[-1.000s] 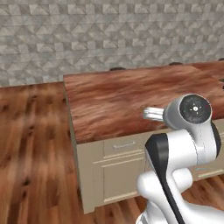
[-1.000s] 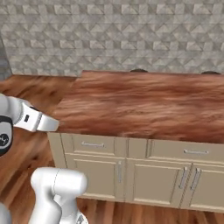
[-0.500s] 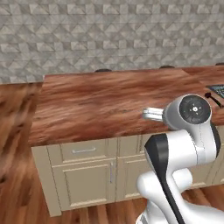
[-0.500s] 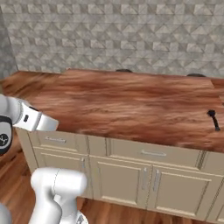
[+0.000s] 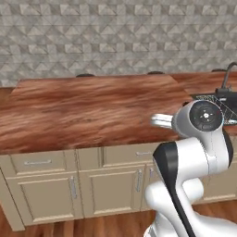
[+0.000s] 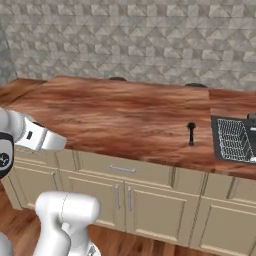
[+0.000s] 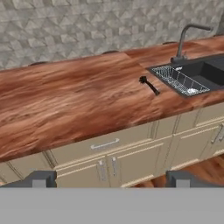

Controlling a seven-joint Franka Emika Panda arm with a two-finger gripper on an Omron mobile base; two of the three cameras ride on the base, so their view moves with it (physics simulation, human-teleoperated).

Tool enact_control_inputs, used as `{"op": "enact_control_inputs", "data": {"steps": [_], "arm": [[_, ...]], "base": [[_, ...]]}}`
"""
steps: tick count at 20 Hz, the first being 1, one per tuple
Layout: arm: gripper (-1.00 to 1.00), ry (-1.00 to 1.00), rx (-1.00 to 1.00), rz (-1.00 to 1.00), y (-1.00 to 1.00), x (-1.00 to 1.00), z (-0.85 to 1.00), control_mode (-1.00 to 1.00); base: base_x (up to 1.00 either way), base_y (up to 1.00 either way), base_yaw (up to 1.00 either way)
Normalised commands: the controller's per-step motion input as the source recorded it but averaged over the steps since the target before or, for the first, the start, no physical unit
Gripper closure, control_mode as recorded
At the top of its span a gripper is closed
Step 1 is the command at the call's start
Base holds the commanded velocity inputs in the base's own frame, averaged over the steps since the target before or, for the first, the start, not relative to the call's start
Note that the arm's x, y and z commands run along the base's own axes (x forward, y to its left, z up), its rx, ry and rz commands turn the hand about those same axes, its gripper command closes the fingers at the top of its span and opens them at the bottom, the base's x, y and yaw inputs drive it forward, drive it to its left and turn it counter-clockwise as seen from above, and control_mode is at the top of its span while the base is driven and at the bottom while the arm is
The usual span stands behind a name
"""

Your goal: Grab the spray bottle from the cabinet, then place it next to the cutting board for sanitizing. Then grab the dish brush from the countertop next to the sink and place it next to the cutting board.

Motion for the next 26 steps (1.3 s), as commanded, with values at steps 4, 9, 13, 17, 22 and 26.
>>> {"op": "enact_control_inputs", "data": {"steps": [4, 9, 13, 17, 22, 26], "arm": [[-1.0, 0.0, 0.0, 0.0, 0.0, 0.0, 0.0, 1.0], [-1.0, 0.0, 0.0, 0.0, 0.0, 0.0, 0.0, 1.0], [-1.0, 0.0, 0.0, 0.0, 0.0, 0.0, 0.0, 1.0], [-1.0, 0.0, 0.0, 0.0, 0.0, 0.0, 0.0, 1.0], [-1.0, 0.0, 0.0, 0.0, 0.0, 0.0, 0.0, 1.0], [-1.0, 0.0, 0.0, 0.0, 0.0, 0.0, 0.0, 1.0]], "base": [[0.14, -1.0, 0.09], [0.73, -0.45, 0.03], [0.9, -0.21, 0.0], [0.35, -0.81, 0.0], [0.78, -0.28, 0.04], [1.0, -0.19, 0.07]]}}
